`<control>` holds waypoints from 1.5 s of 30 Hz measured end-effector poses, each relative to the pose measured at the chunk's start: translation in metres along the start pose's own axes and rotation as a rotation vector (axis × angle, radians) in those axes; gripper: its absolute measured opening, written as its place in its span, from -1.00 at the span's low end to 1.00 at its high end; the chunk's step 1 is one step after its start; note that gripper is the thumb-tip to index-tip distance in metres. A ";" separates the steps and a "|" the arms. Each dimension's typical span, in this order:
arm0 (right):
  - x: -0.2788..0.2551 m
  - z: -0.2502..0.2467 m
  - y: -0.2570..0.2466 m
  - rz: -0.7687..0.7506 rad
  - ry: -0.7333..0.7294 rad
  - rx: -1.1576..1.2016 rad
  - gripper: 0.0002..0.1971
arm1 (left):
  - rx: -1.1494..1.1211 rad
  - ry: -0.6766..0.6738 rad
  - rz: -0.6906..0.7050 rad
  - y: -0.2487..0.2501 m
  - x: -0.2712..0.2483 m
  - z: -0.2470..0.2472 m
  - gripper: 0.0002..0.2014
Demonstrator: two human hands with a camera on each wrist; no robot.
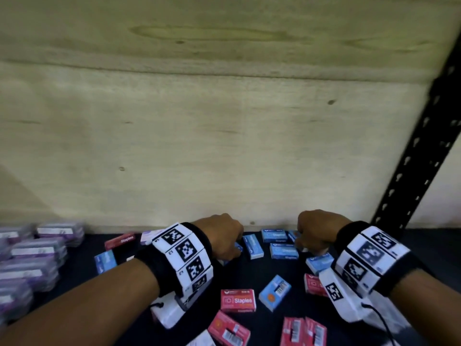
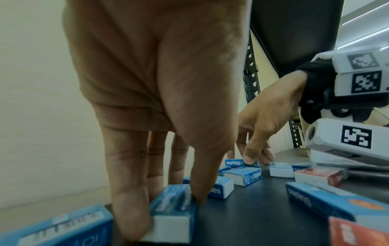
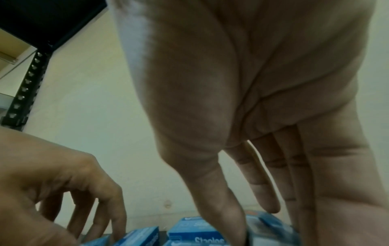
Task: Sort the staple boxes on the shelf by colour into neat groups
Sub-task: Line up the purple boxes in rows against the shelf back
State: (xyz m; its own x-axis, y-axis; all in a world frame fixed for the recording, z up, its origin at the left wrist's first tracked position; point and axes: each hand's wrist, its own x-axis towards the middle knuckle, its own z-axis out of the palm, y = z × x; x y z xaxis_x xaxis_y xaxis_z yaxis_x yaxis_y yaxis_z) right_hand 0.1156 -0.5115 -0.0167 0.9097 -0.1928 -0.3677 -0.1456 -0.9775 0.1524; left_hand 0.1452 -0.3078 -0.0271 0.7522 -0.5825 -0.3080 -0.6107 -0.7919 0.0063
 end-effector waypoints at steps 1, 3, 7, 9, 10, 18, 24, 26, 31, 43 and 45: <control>0.000 0.001 0.001 0.008 0.007 0.005 -0.72 | -0.008 0.011 -0.001 -0.002 -0.001 -0.001 -0.60; -0.001 0.001 0.002 0.018 0.029 0.012 -0.66 | -0.031 0.036 -0.001 -0.008 -0.007 -0.003 -0.58; -0.012 -0.007 -0.003 -0.019 0.055 0.029 -0.69 | -0.047 0.059 -0.048 -0.034 -0.028 -0.012 -0.62; -0.019 -0.012 -0.010 -0.068 0.100 0.050 -0.58 | -0.060 0.060 -0.108 -0.051 -0.043 -0.017 -0.65; -0.023 -0.015 -0.015 -0.112 0.124 0.064 -0.57 | -0.066 0.061 -0.137 -0.059 -0.050 -0.018 -0.67; -0.039 -0.026 -0.078 -0.491 0.131 0.094 -0.66 | -0.058 0.054 -0.330 -0.118 -0.102 -0.008 -0.77; -0.030 -0.033 -0.127 -0.571 0.129 0.034 -0.67 | -0.057 -0.008 -0.386 -0.142 -0.120 0.006 -0.72; -0.026 -0.034 -0.139 -0.582 0.122 0.019 -0.66 | -0.062 -0.032 -0.384 -0.144 -0.119 0.011 -0.70; -0.017 -0.037 -0.170 -0.663 0.131 -0.008 -0.65 | -0.073 -0.037 -0.400 -0.149 -0.120 0.015 -0.72; 0.016 -0.041 -0.234 -0.590 0.195 -0.172 -0.65 | -0.049 -0.044 -0.316 -0.145 -0.109 0.025 -0.46; 0.020 -0.040 -0.239 -0.583 0.193 -0.180 -0.65 | -0.034 -0.047 -0.313 -0.144 -0.107 0.028 -0.45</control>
State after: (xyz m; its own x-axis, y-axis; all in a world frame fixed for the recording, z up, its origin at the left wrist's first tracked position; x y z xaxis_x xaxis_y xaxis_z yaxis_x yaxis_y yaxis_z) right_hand 0.1839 -0.2781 -0.0239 0.8758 0.4015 -0.2678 0.4466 -0.8845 0.1346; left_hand 0.1457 -0.1258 -0.0217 0.8896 -0.3012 -0.3432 -0.3421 -0.9375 -0.0640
